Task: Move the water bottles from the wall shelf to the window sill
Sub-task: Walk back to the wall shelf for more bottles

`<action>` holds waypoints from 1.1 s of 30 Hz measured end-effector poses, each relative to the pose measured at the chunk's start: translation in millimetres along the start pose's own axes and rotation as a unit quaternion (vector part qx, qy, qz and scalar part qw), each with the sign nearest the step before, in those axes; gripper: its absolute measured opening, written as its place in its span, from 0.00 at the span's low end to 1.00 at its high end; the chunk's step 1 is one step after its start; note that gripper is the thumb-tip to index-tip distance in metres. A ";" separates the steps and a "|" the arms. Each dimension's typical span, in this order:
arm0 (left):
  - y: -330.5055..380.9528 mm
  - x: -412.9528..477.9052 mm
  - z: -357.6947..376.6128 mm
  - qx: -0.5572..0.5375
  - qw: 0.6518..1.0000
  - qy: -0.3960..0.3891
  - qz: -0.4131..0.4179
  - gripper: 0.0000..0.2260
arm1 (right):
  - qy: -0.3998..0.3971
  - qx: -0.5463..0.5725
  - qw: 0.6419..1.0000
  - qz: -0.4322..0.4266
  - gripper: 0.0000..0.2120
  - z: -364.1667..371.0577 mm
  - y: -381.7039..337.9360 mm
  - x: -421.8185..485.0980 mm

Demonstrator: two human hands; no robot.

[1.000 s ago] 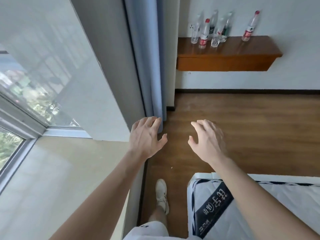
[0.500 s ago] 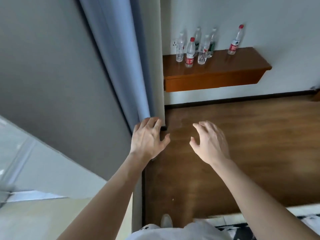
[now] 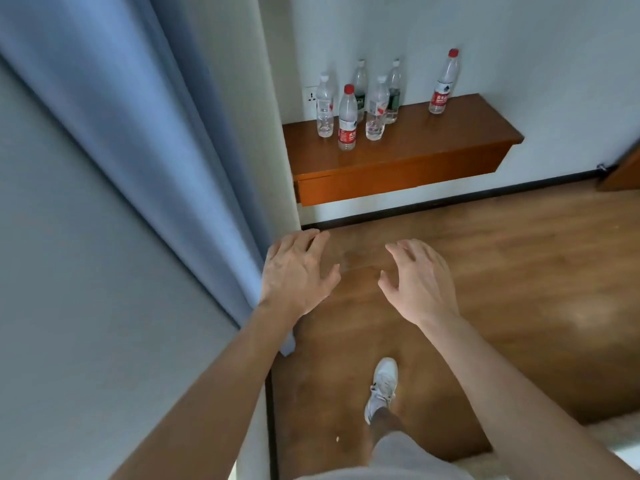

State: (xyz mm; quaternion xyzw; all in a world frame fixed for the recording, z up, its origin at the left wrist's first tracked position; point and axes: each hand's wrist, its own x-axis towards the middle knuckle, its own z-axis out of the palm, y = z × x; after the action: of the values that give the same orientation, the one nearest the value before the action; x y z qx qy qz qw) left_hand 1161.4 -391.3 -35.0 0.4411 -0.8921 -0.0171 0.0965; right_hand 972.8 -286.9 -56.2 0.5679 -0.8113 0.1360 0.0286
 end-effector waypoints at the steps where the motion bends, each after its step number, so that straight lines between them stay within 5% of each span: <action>1: 4.4 17.3 4.0 0.005 1.000 -0.004 0.001 0.27 | 0.000 0.001 1.000 0.002 0.23 3.0 9.0 14.3; 16: 61.8 267.3 58.2 0.016 0.997 -0.055 -0.057 0.27 | -0.030 0.022 0.999 -0.008 0.24 21.5 154.0 249.5; 33: 14.6 455.8 123.4 0.007 0.989 -0.035 -0.143 0.29 | -0.063 0.023 0.997 -0.035 0.26 84.5 207.5 462.5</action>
State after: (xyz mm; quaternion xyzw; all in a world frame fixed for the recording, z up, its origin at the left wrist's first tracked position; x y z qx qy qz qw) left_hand 856.9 -749.3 -82.8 0.5635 -0.8230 -0.0401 0.0590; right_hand 625.7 -664.9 -83.6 0.6035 -0.7881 0.1173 -0.0308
